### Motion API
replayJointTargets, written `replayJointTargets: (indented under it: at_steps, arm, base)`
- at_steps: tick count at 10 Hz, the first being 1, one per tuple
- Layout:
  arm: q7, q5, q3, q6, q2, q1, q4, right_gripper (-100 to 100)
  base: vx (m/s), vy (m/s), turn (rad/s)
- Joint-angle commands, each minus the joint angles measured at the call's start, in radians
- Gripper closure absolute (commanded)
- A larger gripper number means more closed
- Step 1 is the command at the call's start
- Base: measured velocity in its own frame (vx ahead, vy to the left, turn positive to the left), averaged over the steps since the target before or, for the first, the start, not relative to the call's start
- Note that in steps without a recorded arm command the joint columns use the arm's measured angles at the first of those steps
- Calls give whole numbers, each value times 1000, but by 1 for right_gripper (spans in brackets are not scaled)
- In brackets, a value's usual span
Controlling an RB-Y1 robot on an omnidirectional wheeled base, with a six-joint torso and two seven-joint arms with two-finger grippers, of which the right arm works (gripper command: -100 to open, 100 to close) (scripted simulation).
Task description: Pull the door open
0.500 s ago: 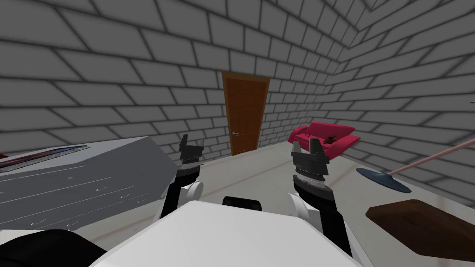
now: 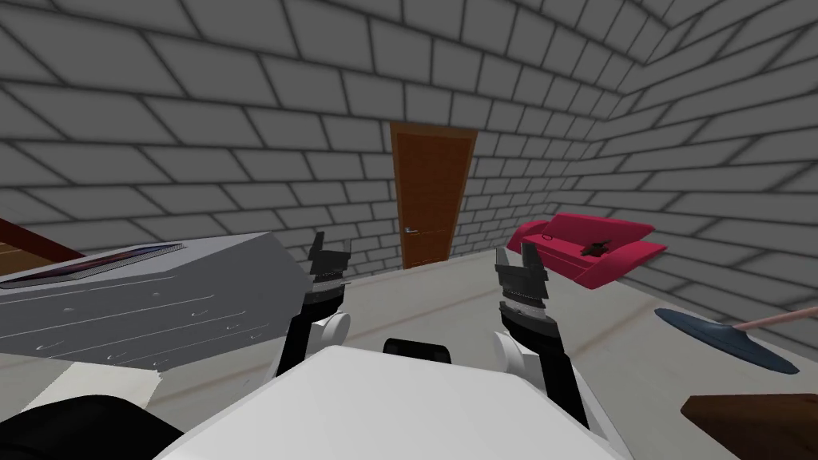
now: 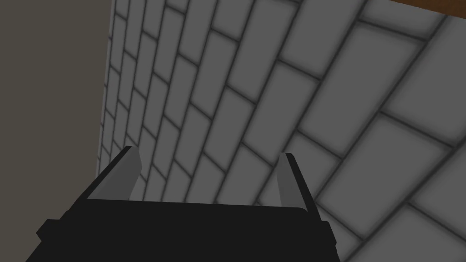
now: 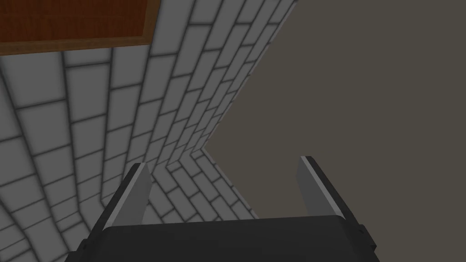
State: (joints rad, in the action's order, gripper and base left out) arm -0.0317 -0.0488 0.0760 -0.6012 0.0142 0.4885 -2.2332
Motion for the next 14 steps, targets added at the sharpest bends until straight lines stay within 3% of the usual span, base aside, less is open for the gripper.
replayJointTargets:
  at_steps: [1, 14]
  arm:
    - [0, 4, 5, -3, -8, -14, 37, -100]
    - [-8, 60, 69, -55, -83, -139, 404, -100]
  base:
    - [95, 23, 120]
    - [84, 12, 145]
